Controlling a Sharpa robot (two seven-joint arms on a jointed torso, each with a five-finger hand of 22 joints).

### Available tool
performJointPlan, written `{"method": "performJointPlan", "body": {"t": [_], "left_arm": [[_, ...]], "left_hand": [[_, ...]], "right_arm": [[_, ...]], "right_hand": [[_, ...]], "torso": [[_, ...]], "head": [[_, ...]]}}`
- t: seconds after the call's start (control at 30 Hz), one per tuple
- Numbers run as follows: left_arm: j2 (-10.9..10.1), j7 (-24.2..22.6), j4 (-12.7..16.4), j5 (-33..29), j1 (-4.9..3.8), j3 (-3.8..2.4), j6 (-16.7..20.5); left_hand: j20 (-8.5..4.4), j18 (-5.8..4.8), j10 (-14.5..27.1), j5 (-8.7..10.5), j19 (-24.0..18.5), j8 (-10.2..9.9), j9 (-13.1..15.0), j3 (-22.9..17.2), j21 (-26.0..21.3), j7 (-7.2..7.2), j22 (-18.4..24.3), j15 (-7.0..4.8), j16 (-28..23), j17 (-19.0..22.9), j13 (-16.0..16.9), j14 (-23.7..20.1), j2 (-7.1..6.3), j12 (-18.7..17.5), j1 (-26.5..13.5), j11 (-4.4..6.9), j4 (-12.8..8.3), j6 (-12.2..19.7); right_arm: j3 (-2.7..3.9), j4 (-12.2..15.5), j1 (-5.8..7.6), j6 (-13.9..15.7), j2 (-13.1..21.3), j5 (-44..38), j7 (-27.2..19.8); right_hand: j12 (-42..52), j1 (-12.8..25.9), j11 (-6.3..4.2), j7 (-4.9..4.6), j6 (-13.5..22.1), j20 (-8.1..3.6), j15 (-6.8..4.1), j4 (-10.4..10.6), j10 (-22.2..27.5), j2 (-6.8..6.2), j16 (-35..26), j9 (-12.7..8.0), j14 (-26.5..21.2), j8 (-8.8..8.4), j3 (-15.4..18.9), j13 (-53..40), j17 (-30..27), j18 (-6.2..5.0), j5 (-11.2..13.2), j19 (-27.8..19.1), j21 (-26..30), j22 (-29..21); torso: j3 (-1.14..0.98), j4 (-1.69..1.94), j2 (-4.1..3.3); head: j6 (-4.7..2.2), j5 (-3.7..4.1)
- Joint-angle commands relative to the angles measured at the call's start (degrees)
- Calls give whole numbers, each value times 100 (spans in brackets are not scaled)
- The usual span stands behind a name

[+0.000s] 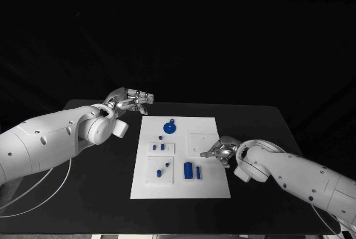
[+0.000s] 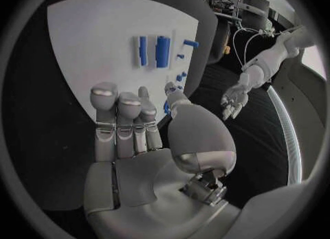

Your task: Assemble the parts on the task board

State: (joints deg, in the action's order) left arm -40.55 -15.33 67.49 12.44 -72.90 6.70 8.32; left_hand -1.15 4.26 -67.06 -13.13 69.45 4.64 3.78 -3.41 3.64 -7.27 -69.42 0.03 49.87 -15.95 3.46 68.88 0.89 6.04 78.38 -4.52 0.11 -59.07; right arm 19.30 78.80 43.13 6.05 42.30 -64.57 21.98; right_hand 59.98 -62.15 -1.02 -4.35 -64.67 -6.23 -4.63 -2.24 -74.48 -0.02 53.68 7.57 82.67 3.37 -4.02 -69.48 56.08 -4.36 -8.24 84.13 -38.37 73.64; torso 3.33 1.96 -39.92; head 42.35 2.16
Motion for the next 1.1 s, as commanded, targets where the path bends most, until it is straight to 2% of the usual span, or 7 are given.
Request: {"method": "performJointPlan", "body": {"t": [0.03,0.4,0.7,1.0,1.03,1.07,1.1], "left_arm": [[52,-275,-136,-409,8,-4,148],[275,-538,-881,-780,21,-8,113],[515,-646,-1525,-1147,32,-12,139],[672,-678,-1860,-1341,110,-15,163],[649,-532,-1834,-1106,104,-9,131],[647,-533,-1828,-1106,106,-10,136],[639,-540,-1798,-1107,115,-15,162]], "left_hand": [[114,-115,-48,26,-524,34,4,-19,-11,-15,465,102,-831,386,-6,-262,3,12,61,-40,-23,-58],[878,-85,554,446,-1987,-69,-12,-144,-10,47,3297,667,-4652,1202,-12,-704,-131,-237,173,-211,-343,126],[1206,204,1046,545,-1899,-91,-33,278,2,48,5220,804,-4643,1246,-17,-1317,-13,-246,17,-237,-455,642],[1346,375,1381,539,-1685,-136,-63,328,43,50,6532,825,-4659,1264,-24,-1608,-15,-271,1,-254,-379,1178],[115,-426,6706,1313,-6945,-464,-378,341,-364,727,6942,-3,-4987,1595,-346,-6888,-89,-604,-2316,452,-11,5907],[115,-426,6706,1313,-6945,-464,-378,341,-364,727,6942,-3,-4987,1595,-346,-6888,-89,-604,-2368,452,-11,5907],[115,-426,6706,1313,-6945,-464,-378,341,-364,727,6942,-3,-4987,1595,-346,-6888,-89,-604,-2651,452,-11,5907]], "right_arm": [[20,-237,156,387,0,1043,-1406],[42,-2030,887,197,-635,2897,-3044],[79,-3244,1104,-335,-1218,3675,-3727],[92,-3458,1131,-523,-1335,3916,-3956],[87,-3448,1128,-226,-1329,3627,-3621],[84,-3442,1129,-220,-1327,3630,-3623],[70,-3411,1132,-193,-1316,3650,-3634]], "right_hand": [[-105,-112,1,6,42,26,-15,-111,63,67,-181,-4,-32,25,46,81,-149,-81,-159,241,292,-128],[-2581,-302,173,-115,220,299,245,-669,1012,337,-2146,-121,-727,25,184,2804,-1625,-84,-691,-207,3345,-2529],[-5576,-175,874,-309,978,1295,1117,-895,1353,434,-4963,-412,-1961,8,4,6598,-4343,-104,-689,-2617,3483,-5692],[-5650,-255,915,-307,1156,1884,1238,-857,1651,567,-5014,-422,-2212,-3,339,6616,-5264,-703,-660,-2871,3399,-6986],[-5998,1680,102,435,6467,623,463,224,3377,2,-5368,-757,-4008,-337,402,6948,-5608,436,824,-8413,3837,-7364],[-5998,1709,102,435,6467,623,463,224,3415,2,-5368,-757,-4056,-337,402,6948,-5608,436,824,-8413,3837,-7364],[-5998,1928,102,435,6467,623,463,224,7448,2,-5368,-757,-8267,-337,402,6948,-5608,436,824,-8413,3837,-7364]], "torso": [[-5,-44,102],[-39,-144,446],[-64,-144,607],[-107,-127,646],[-87,-143,626],[-90,-144,629],[-106,-147,644]], "head": [[-161,40],[-438,35],[-674,14],[-853,-16],[-801,-8],[-801,-10],[-801,-23]]}}
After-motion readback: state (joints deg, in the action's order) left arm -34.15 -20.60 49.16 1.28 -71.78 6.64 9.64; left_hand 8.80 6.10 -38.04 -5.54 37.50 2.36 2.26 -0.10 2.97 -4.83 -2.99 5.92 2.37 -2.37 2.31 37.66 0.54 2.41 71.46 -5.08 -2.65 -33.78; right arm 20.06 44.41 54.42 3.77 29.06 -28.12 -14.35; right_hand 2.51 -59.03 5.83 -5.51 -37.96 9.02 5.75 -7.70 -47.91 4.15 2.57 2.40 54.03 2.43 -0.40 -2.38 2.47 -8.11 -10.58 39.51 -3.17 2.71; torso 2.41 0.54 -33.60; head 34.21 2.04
